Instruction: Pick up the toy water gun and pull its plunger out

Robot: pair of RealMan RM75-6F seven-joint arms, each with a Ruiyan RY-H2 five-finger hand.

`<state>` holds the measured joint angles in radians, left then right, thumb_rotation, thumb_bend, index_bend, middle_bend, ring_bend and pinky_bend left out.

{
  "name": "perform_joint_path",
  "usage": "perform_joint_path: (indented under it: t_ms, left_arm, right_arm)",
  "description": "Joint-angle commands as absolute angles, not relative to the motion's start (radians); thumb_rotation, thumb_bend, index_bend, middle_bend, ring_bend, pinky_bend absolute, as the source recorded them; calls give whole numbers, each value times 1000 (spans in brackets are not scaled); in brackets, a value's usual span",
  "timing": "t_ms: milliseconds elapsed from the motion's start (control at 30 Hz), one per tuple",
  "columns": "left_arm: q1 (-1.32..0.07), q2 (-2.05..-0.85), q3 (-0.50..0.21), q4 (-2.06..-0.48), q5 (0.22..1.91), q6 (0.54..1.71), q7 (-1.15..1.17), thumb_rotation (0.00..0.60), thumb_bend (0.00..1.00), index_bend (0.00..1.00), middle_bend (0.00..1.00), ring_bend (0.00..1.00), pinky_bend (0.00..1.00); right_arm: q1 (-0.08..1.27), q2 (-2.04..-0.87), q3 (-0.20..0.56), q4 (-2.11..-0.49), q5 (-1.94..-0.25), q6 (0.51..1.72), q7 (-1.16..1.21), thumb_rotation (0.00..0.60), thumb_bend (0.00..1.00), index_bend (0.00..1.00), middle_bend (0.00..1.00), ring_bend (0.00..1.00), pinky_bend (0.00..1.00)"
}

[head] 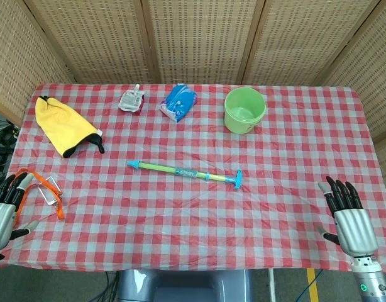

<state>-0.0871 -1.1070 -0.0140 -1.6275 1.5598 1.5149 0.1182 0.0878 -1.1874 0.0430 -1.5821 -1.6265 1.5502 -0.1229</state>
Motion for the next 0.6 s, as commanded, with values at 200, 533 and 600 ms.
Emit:
perform_joint_path:
  t_ms: [200, 533, 600]
  left_arm:
    - [-83, -1104, -11, -1631, 1565, 1520, 116, 600, 31, 0, 0, 0, 0]
    - [-87, -1103, -9, -1634, 1566, 1509, 110, 600, 31, 0, 0, 0, 0]
    - [-87, -1103, -9, -1635, 1566, 1509, 113, 600, 30, 0, 0, 0, 0]
  right_arm:
    - [89, -1194, 35, -1587, -1632, 1541, -146, 600, 100, 0, 0, 0, 0]
    - [91, -1201, 27, -1593, -1644, 1535, -154, 600, 100, 0, 0, 0, 0]
    - [91, -1201, 26, -1595, -1644, 1535, -155, 600, 100, 0, 0, 0, 0]
